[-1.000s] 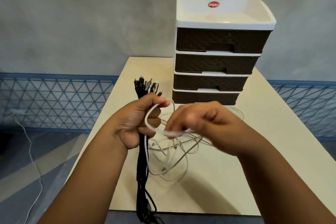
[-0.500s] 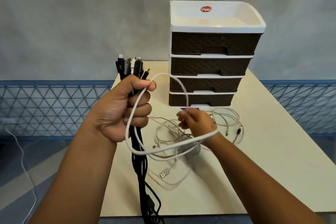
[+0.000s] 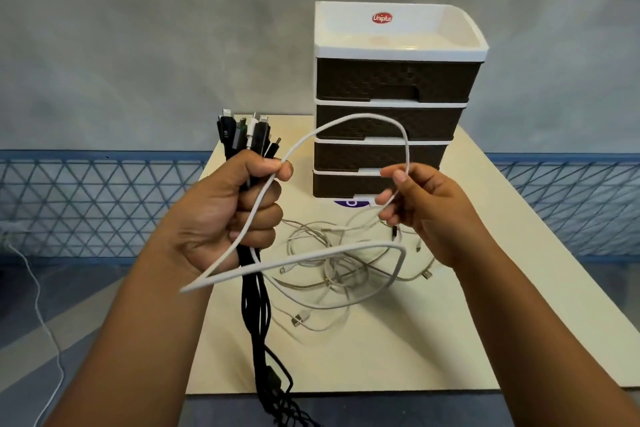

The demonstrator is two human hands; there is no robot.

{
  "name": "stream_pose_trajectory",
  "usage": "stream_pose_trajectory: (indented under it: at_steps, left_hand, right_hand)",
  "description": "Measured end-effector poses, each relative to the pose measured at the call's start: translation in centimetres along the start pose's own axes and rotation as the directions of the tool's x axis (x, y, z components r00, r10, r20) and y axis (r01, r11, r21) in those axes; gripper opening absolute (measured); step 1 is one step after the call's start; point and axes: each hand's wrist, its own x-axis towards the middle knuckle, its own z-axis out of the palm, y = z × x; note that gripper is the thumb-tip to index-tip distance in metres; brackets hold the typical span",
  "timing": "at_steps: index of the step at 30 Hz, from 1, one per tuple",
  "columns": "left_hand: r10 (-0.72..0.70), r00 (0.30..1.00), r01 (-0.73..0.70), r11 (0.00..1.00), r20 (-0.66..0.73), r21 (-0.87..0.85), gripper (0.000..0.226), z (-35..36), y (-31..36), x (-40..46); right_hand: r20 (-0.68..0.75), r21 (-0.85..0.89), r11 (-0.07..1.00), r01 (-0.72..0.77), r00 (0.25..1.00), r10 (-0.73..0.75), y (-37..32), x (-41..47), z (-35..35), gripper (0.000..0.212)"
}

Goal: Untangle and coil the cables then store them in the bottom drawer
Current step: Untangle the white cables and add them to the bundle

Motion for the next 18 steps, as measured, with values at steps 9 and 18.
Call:
stream_pose_trajectory:
  at_steps: [9, 18]
  left_hand:
    - [-0.150, 0.989, 0.149, 0.971, -0.006, 0.188, 0.017, 7.4, -5.1, -1.2]
    - [-0.167, 0.986, 0.163, 0.922, -0.020, 0.352, 0.019, 15.0, -9.4, -3.8]
  right_hand:
    - [0.114, -0.724, 0.685, 0.084, 0.993, -0.002, -2.1, -8.6, -5.8, 0.070]
    - [0.300, -0.578, 0.699, 0.421, 0.906, -0.298, -4.4, -17.4, -7.3, 0.019]
